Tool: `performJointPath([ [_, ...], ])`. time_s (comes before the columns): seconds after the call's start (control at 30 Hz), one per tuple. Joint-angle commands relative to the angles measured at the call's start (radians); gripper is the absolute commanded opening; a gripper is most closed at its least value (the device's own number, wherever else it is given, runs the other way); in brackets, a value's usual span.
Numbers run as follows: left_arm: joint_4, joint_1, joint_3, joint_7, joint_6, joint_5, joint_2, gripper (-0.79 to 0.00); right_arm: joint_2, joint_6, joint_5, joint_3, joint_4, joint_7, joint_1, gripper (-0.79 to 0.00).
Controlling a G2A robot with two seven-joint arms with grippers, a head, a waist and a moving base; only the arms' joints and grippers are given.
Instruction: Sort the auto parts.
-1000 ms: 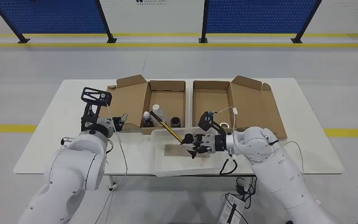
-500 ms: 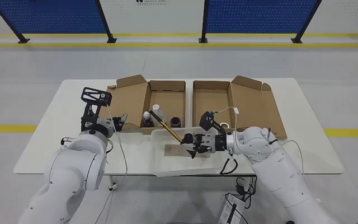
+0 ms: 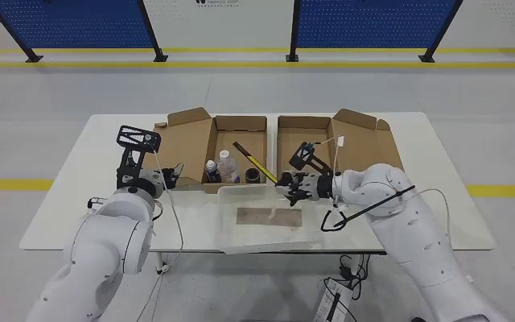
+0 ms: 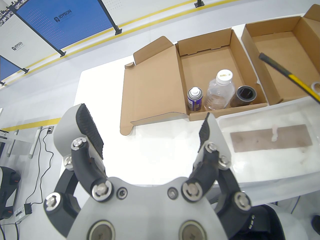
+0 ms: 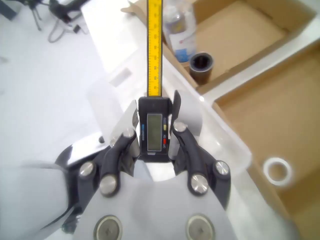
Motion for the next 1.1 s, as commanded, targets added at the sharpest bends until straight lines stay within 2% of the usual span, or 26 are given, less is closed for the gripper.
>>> performJointPath([
  [0.0, 0.000, 0.000, 0.000, 0.000, 0.000, 0.000, 0.000, 0.000, 0.003, 0.038, -0.037, 0.013, -0.001, -0.002, 0.014, -0.785],
  [0.3, 0.000, 0.000, 0.000, 0.000, 0.000, 0.000, 0.000, 0.000, 0.012, 0.219, -0.172, 0.064, 0.076, -0.016, 0.063, -0.785],
  [0.57, 0.000, 0.000, 0.000, 0.000, 0.000, 0.000, 0.000, 0.000, 0.007, 0.336, -0.301, 0.033, 0.178, 0.023, 0.137, -0.785],
  [0.8, 0.000, 0.000, 0.000, 0.000, 0.000, 0.000, 0.000, 0.000, -0.015, 0.431, -0.294, -0.010, 0.307, -0.016, 0.197, -0.785],
  [1.07, 0.000, 0.000, 0.000, 0.000, 0.000, 0.000, 0.000, 0.000, -0.053, 0.461, -0.193, -0.062, 0.456, -0.092, 0.267, -0.785],
])
